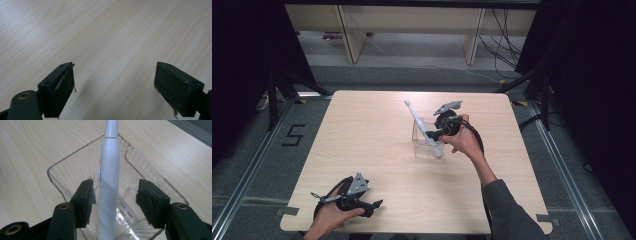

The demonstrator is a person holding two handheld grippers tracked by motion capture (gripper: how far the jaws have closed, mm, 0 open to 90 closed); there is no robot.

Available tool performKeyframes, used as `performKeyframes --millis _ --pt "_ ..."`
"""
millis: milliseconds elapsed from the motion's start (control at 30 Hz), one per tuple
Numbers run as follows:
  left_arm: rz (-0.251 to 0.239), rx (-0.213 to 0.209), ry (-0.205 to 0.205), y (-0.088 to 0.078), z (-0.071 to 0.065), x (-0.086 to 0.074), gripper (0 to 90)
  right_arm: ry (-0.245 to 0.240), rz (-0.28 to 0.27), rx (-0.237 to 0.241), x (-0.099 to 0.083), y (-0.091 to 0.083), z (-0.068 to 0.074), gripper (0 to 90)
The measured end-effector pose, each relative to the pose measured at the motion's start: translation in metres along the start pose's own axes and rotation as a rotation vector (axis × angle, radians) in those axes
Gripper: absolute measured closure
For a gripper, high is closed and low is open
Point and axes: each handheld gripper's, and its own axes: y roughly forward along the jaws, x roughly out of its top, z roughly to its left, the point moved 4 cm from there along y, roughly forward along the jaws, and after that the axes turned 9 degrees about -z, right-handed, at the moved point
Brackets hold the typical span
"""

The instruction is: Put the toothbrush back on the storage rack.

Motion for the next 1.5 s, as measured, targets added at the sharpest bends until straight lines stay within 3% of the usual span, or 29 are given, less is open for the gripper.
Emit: performKeyframes --millis 200,400,467,500,667,700,767,800,867,900,1000,1067,1200,1233,1267,1300,1367,1400,1500 --pt "-0.005 0.008 -0.001 0.001 0.0 0.0 16.0 0.015 -0.031 -0.005 0.001 -0.003 0.0 43.4" --pt "-0.005 0.008 -0.004 0.0 0.0 0.0 15.9 0.019 -0.024 -0.004 0.002 -0.007 0.0 42.4" --pt "-0.006 0.009 -0.003 0.0 0.0 0.0 16.0 0.012 -0.046 -0.01 0.002 -0.007 -0.001 41.9" --pt "-0.006 0.008 -0.002 0.0 0.0 0.0 16.0 0.025 -0.028 -0.007 0.002 -0.01 0.0 41.9" --pt "-0.005 0.009 -0.002 0.0 0.0 0.0 15.9 0.024 -0.068 -0.018 0.003 -0.015 -0.002 41.4" --pt "-0.005 0.009 -0.003 0.0 0.0 0.0 15.9 0.047 -0.052 -0.016 0.002 -0.018 -0.001 41.4" --pt "-0.003 0.008 0.0 0.0 0.0 0.0 15.9 0.032 -0.055 -0.014 0.002 -0.021 -0.002 41.4" --pt "-0.003 0.008 0.0 0.0 0.0 0.0 15.9 0.07 -0.054 -0.024 0.001 -0.022 0.0 41.3" --pt "-0.004 0.009 -0.001 0.0 0.0 0.0 15.9 0.03 -0.075 -0.015 0.001 -0.023 -0.003 41.1" --pt "-0.004 0.009 0.0 0.0 0.001 0.0 15.9 0.057 -0.079 -0.023 0.001 -0.023 -0.001 41.1" --pt "-0.004 0.009 -0.001 0.0 0.001 0.0 16.0 0.069 -0.082 -0.027 0.0 -0.025 -0.001 40.8" --pt "-0.004 0.01 -0.001 0.0 0.001 0.0 15.9 0.042 -0.086 -0.016 0.001 -0.027 -0.002 40.4" --pt "-0.005 0.01 -0.002 0.0 0.0 0.0 15.9 0.072 -0.103 -0.028 0.001 -0.031 0.0 39.4" --pt "-0.006 0.01 -0.002 0.0 0.0 0.0 15.9 0.036 -0.104 -0.02 0.001 -0.034 -0.002 38.6" --pt "-0.005 0.01 -0.001 0.0 0.0 0.0 15.9 0.036 -0.104 -0.02 0.001 -0.034 -0.002 38.6" --pt "-0.004 0.01 0.002 0.0 0.001 0.0 16.0 0.068 -0.095 -0.027 0.001 -0.036 0.0 38.3" --pt "-0.001 0.004 0.0 0.0 0.0 0.0 15.9 0.038 -0.12 -0.026 0.001 -0.037 -0.002 37.4" --pt "0.004 0.002 0.004 0.0 0.0 0.0 15.9 0.071 -0.127 -0.032 0.001 -0.038 0.0 37.2" --pt "-0.003 0.01 -0.001 0.0 0.0 0.0 15.9 0.049 -0.126 -0.031 0.0 -0.042 -0.001 37.1"
